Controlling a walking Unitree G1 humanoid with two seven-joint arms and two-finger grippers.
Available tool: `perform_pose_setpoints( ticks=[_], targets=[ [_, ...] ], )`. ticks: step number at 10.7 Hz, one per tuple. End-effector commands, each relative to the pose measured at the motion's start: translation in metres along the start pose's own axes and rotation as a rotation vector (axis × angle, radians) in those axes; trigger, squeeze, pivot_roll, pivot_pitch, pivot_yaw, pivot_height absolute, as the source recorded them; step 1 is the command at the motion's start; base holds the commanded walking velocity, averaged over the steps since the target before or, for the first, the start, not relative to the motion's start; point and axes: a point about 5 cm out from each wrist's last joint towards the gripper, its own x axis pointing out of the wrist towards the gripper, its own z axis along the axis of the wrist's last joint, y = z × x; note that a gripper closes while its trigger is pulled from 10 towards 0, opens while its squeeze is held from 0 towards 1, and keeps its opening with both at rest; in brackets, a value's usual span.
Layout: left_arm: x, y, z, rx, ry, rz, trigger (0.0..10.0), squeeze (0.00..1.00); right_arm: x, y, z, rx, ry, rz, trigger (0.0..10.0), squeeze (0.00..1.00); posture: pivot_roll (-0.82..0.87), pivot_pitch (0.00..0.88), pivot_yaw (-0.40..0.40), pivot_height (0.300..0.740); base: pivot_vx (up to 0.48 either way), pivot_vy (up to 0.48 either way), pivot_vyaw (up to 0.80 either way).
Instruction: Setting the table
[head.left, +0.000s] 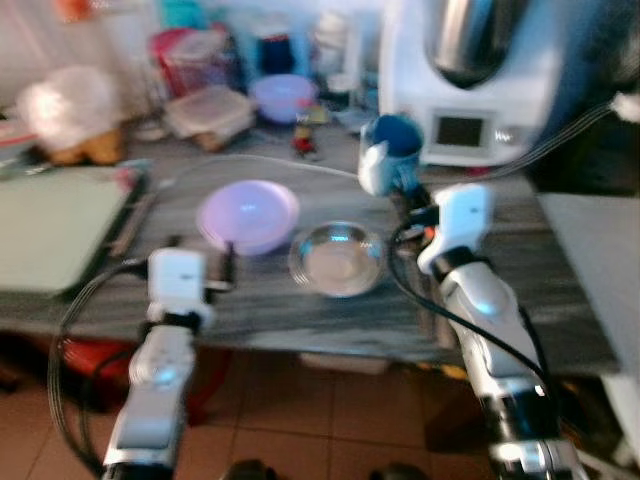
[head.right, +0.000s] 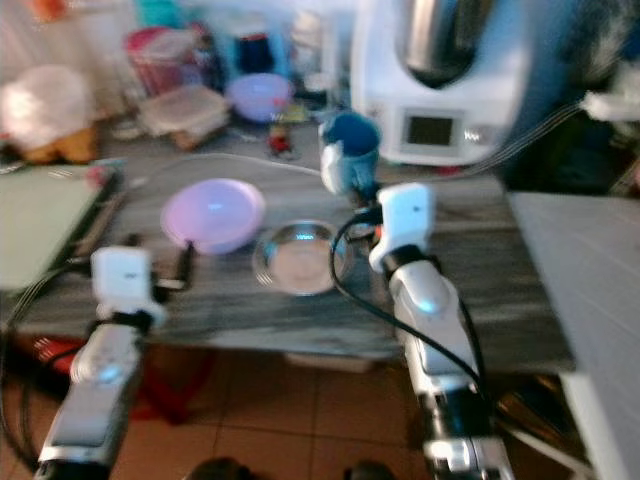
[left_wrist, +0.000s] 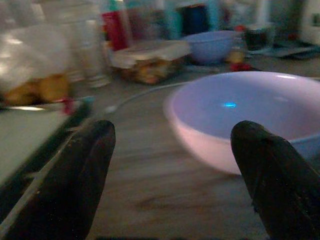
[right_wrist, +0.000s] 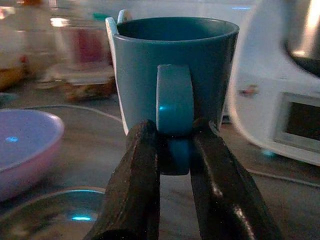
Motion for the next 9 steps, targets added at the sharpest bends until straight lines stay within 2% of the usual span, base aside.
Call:
perform_pose_setpoints(
  ticks=[1,3,5,7,9],
  targets=[
    [0.0,-0.002,0.004,0.007,-0.013,-0.004,10.0,0.0,0.002,-0.005,0.006,-0.009,-0.029,0.008,10.0,0.0,-0.03,0.0,0.059,0.74,0.0,0.0,0.0],
    [-0.012,0.003,-0.002,-0.008,0.028,-0.014,10.0,0.0,0.015,-0.022,0.003,-0.027,-0.005,-0.011,10.0,0.0,0.0,0.0,0.065,0.74,0.0,0.0,0.0],
    [-0.015,0.005,-0.002,-0.012,0.039,-0.024,10.0,0.0,0.024,-0.031,-0.002,-0.002,0.025,-0.018,10.0,0.0,0.02,0.02,0.071,0.74,0.0,0.0,0.0],
    [-0.018,0.005,0.001,-0.005,0.046,-0.034,10.0,0.0,0.029,-0.028,-0.01,0.009,0.052,0.022,10.0,0.0,0.03,0.033,0.074,0.74,0.0,0.0,0.0],
    [-0.02,0.008,0.001,0.0,0.049,-0.03,10.0,0.0,0.028,-0.022,-0.021,0.03,0.091,0.048,10.0,0.0,0.04,0.041,0.07,0.74,0.0,0.0,0.0]
  ],
)
